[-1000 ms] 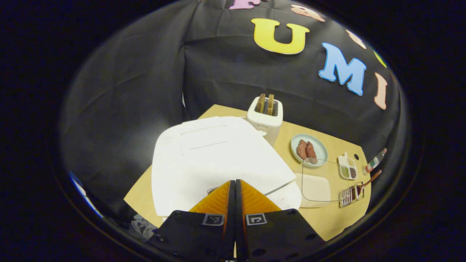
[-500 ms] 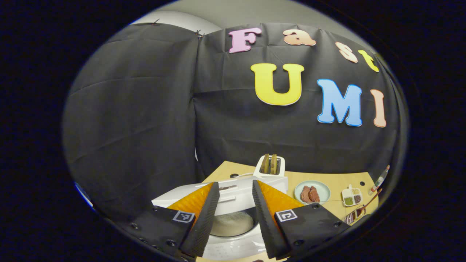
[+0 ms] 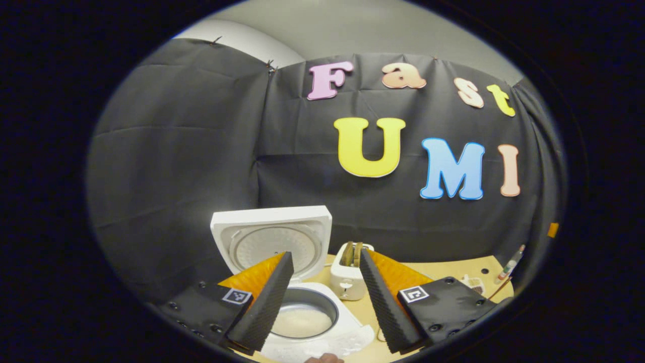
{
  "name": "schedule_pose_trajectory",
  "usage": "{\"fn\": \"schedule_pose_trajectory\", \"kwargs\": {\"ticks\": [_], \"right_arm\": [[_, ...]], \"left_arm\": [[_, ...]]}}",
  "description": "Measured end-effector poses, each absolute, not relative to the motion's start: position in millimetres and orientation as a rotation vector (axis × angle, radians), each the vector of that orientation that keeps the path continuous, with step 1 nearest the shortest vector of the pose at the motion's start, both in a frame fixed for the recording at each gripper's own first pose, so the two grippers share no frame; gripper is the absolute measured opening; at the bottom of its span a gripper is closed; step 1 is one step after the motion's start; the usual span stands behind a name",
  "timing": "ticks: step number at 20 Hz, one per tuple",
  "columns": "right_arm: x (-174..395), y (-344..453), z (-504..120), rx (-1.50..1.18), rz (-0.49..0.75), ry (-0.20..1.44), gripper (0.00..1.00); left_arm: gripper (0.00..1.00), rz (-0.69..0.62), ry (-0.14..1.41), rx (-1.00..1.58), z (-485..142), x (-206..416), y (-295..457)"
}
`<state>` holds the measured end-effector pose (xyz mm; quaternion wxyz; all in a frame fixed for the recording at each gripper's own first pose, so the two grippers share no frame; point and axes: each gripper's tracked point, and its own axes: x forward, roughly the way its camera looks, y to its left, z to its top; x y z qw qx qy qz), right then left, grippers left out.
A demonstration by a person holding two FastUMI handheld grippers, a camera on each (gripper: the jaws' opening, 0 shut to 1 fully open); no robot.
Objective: Close the left gripper, press the button to open the rice cooker; take a wooden spoon from the chopstick holder with the right hand, scoop a spoonful of rice and pour it into the rice cooker, then put the wooden spoon back into the chopstick holder.
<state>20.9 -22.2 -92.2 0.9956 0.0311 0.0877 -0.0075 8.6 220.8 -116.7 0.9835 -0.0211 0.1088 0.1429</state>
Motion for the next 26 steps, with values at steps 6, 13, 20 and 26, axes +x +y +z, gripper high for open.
{"fn": "schedule_pose_trajectory", "kwargs": {"ticks": [6,13,20,26], "right_arm": [[30,-66,-102,0.044,-0.098,0.155,0.98],[48,-94,-152,0.061,-0.130,0.195,0.98],[78,-107,-215,0.061,-0.125,0.263,0.98],[100,-107,-264,0.092,-0.105,0.329,0.98]], "left_arm": [[0.87,0.183,0.100,-0.040,-80,1,167],[0.95,0.127,0.086,0.005,-75,-2,128],[0.87,0.117,0.156,0.069,-100,-5,114],[0.92,0.148,0.189,0.095,-107,-6,114]]}}
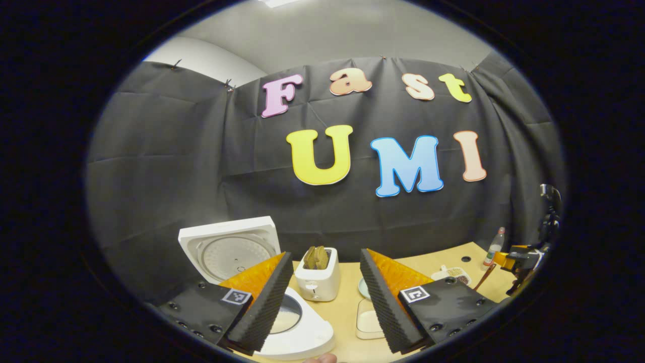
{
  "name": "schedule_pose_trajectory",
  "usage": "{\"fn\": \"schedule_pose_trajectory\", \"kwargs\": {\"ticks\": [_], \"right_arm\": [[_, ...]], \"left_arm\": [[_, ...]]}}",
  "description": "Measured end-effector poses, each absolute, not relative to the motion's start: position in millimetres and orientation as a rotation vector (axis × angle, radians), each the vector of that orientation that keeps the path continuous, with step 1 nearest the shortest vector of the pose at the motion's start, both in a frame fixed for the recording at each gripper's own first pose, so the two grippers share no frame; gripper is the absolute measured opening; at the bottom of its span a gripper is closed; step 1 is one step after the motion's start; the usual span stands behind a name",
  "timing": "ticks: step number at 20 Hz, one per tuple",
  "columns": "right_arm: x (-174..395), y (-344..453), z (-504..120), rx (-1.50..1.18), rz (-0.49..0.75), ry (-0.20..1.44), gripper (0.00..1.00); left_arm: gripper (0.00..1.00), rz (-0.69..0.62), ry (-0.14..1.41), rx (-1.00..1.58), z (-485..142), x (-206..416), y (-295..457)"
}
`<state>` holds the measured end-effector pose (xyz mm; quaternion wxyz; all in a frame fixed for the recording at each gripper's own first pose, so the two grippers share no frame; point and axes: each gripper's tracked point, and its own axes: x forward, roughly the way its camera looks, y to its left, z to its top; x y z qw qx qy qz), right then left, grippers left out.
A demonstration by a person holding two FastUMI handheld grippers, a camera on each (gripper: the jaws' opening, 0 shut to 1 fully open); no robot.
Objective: Close the left gripper, press the button to open the rice cooker; take a wooden spoon from the chopstick holder with the right hand, scoop a spoonful of rice and pour it into the rice cooker, then put the wooden spoon back into the chopstick holder.
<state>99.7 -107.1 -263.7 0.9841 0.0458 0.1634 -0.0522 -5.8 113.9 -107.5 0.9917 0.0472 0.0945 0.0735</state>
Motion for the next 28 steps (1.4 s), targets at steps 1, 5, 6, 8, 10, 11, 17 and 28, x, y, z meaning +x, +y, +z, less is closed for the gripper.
{"fn": "schedule_pose_trajectory", "kwargs": {"ticks": [1,5,6,8,10,11,17,28], "right_arm": [[103,-107,-271,0.097,-0.096,0.341,0.98],[115,-110,-307,0.102,-0.083,0.401,0.98],[117,-111,-315,0.115,-0.080,0.417,0.98],[122,-111,-330,0.132,-0.073,0.444,0.98],[125,-108,-342,0.158,-0.055,0.475,0.98],[127,-106,-345,0.178,-0.045,0.488,0.98],[138,-101,-364,0.201,-0.001,0.529,0.83],[110,-72,-334,0.269,-0.049,0.500,0.11]], "left_arm": [[0.92,0.153,0.190,0.095,-108,-6,114],[0.92,0.177,0.206,0.084,-114,-10,114],[0.92,0.185,0.219,0.086,-120,-11,114],[0.96,0.214,0.239,0.094,-125,-12,118],[0.96,0.225,0.246,0.082,-129,-12,114],[0.96,0.226,0.250,0.074,-133,-14,110],[0.96,0.217,0.245,0.112,-134,-10,95],[1.00,0.043,0.170,0.061,-117,7,71]]}}
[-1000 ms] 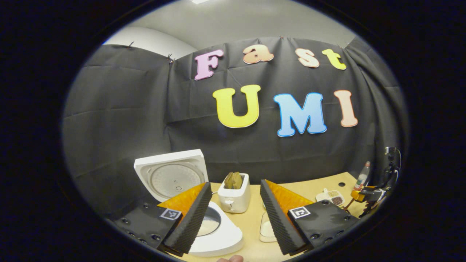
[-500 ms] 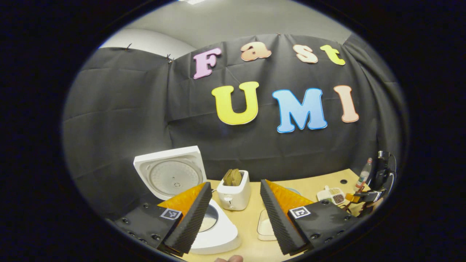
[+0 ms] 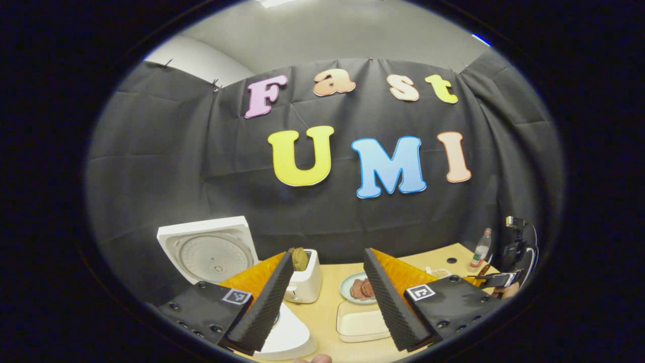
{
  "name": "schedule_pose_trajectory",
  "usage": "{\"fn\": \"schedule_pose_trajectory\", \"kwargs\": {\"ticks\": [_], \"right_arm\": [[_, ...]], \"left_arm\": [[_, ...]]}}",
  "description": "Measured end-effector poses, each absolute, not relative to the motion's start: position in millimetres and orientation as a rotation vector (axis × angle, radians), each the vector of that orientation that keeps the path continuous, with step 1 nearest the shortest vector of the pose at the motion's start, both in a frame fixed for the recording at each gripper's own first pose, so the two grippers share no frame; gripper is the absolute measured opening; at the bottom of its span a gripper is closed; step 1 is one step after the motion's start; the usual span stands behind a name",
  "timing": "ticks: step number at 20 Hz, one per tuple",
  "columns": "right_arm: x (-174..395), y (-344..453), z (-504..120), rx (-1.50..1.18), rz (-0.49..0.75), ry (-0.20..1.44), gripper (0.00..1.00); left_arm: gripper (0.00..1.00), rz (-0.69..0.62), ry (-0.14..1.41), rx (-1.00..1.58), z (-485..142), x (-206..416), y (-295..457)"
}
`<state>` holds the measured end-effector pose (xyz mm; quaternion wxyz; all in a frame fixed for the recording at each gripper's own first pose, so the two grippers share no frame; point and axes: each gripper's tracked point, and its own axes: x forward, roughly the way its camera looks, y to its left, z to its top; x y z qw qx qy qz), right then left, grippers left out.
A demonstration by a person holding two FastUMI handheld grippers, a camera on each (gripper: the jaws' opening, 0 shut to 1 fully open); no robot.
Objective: Close the left gripper, press the button to open the rice cooker; take a wooden spoon from the chopstick holder with the right hand, scoop a spoonful of rice and pour it into the rice cooker, then put the wooden spoon back into the chopstick holder.
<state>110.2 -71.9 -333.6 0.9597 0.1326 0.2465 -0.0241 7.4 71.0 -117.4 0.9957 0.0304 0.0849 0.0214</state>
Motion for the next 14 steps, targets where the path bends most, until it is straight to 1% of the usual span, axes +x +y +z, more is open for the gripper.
{"fn": "schedule_pose_trajectory", "kwargs": {"ticks": [1,2,3,4,5,7,10,14], "right_arm": [[109,-69,-324,0.247,-0.048,0.483,0.11],[106,-68,-313,0.237,-0.051,0.465,0.11],[105,-67,-303,0.239,-0.057,0.450,0.11],[102,-66,-294,0.244,-0.068,0.439,0.11],[100,-68,-285,0.247,-0.083,0.431,0.11],[96,-65,-269,0.259,-0.104,0.416,0.11],[88,-51,-245,0.259,-0.102,0.378,0.11],[82,-14,-216,0.283,-0.058,0.337,0.11]], "left_arm": [[1.00,0.033,0.167,0.045,-117,8,73],[0.96,0.022,0.165,0.033,-117,8,75],[0.96,0.012,0.162,0.027,-118,9,76],[1.00,0.004,0.159,0.024,-117,9,79],[0.96,-0.001,0.154,0.023,-117,8,81],[0.96,0.002,0.131,0.013,-114,9,91],[0.96,-0.026,0.121,-0.019,-114,6,101],[0.96,-0.075,0.097,0.007,-112,2,115]]}}
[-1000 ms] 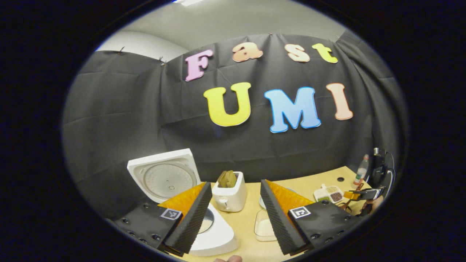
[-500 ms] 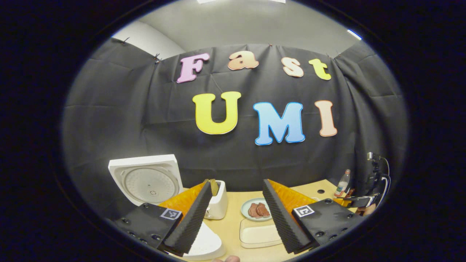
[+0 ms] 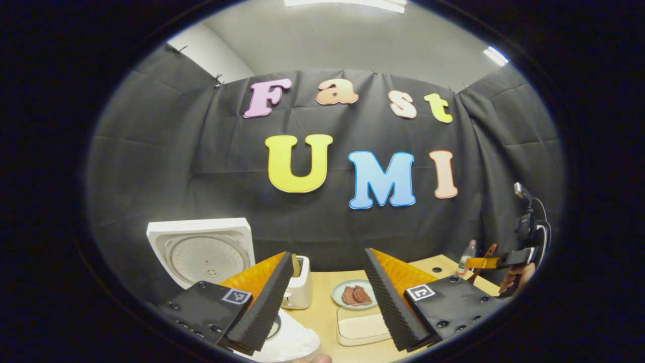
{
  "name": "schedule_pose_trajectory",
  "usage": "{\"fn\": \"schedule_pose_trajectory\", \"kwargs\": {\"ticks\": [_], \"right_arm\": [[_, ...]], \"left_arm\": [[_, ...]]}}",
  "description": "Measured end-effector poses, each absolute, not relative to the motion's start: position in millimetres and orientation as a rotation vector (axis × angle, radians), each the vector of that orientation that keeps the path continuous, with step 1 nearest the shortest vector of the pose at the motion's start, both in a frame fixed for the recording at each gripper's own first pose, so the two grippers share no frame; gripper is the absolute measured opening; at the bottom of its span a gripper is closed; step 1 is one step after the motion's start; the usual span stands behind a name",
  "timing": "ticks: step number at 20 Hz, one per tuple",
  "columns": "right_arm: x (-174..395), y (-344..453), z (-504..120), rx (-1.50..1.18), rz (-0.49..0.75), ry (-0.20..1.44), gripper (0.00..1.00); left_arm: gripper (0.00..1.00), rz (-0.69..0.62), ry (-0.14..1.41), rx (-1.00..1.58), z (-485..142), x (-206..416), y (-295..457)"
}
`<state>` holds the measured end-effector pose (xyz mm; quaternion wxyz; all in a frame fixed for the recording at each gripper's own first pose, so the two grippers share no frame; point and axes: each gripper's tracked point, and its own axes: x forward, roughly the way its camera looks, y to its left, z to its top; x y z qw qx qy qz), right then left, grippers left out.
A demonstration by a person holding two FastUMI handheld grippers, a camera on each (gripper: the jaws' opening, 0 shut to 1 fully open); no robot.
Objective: Close the left gripper, press the button to open the rice cooker; take a wooden spoon from the chopstick holder with the right hand, scoop a spoonful of rice and pour it into the rice cooker, then put the wooden spoon back into the chopstick holder.
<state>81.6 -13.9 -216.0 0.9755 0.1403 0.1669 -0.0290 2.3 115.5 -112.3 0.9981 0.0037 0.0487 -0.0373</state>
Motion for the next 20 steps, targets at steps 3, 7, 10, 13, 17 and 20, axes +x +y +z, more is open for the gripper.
{"fn": "schedule_pose_trajectory", "kwargs": {"ticks": [3,7,10,13,17,20], "right_arm": [[84,14,-207,0.285,-0.019,0.329,0.11],[97,47,-205,0.277,0.049,0.337,0.11],[111,71,-211,0.257,0.100,0.354,0.11],[127,92,-226,0.228,0.132,0.393,0.11],[148,113,-270,0.128,0.150,0.468,0.11],[159,125,-304,0.074,0.151,0.525,0.11]], "left_arm": [[0.96,-0.083,0.097,0.041,-113,0,122],[1.00,-0.093,0.078,0.087,-103,-5,120],[1.00,-0.083,0.068,0.078,-94,-8,119],[1.00,-0.051,0.073,0.069,-96,-12,129],[1.00,0.011,0.064,0.056,-97,-12,149],[0.95,0.042,0.059,0.065,-97,-13,161]]}}
